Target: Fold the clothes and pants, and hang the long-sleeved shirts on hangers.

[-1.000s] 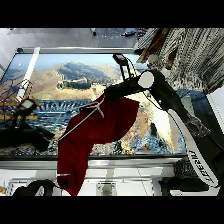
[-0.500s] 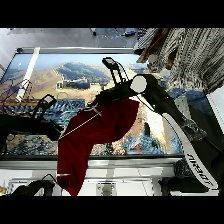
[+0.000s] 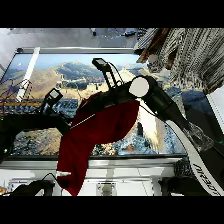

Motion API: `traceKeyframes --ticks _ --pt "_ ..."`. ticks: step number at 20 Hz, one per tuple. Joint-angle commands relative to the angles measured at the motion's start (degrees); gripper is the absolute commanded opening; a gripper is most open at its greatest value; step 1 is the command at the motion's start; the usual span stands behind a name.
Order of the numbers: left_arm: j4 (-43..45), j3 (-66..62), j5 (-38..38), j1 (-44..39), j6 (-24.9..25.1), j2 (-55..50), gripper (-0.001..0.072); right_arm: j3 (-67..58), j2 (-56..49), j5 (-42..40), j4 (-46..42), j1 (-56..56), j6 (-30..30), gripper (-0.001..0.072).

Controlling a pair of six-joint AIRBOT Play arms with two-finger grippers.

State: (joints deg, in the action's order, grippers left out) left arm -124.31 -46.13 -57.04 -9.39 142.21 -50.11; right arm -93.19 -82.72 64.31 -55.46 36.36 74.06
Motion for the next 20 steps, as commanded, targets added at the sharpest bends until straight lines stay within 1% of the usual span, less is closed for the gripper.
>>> traceKeyframes --ticks 1,3,4,6,10,11,12,13,14,18,20 --pt "-3.4 1.6 6.3 -1.7 2.2 -1.6 0.0023 0.0 2.5 2.1 0.5 3.0 -2.1 0.0037" --pt "-6.8 2.4 6.3 -2.1 7.2 -1.8 0.0023 0.0 3.1 1.9 -2.9 3.6 -2.9 0.0039" --pt "-6.7 2.4 6.4 -2.5 7.8 -1.8 0.0023 0.0 3.1 1.9 -5.9 3.6 -2.9 0.0043" --pt "-7.5 2.4 6.4 -2.8 10.6 -1.6 0.0023 0.0 3.1 2.9 -10.6 3.0 -3.0 0.0051" --pt "-14.1 2.4 7.1 -2.8 18.9 -1.6 0.0023 0.0 3.1 6.5 -14.3 2.9 -5.6 0.0072" --pt "-14.9 2.4 7.2 -2.8 19.8 -1.6 0.0023 0.0 3.1 7.1 -16.0 2.9 -6.4 0.0142" --pt "-15.3 2.4 7.2 -2.8 20.3 -1.6 0.0022 0.0 3.1 7.4 -17.9 2.9 -7.0 0.0302" --pt "-15.5 2.4 7.1 -2.8 20.7 -1.6 0.0022 0.0 3.1 7.8 -19.4 2.9 -8.4 0.0417" --pt "-15.5 2.4 7.1 -2.8 21.2 -1.6 0.0023 0.0 3.1 8.5 -20.9 2.9 -10.8 0.0468" --pt "-17.0 2.4 7.1 -2.8 24.3 -1.6 0.0022 0.0 4.3 11.4 -31.4 2.3 -25.3 0.0466" --pt "-17.4 2.5 6.9 -2.8 25.2 -1.7 0.0022 0.0 4.9 10.2 -31.8 -1.0 -31.3 0.0463"
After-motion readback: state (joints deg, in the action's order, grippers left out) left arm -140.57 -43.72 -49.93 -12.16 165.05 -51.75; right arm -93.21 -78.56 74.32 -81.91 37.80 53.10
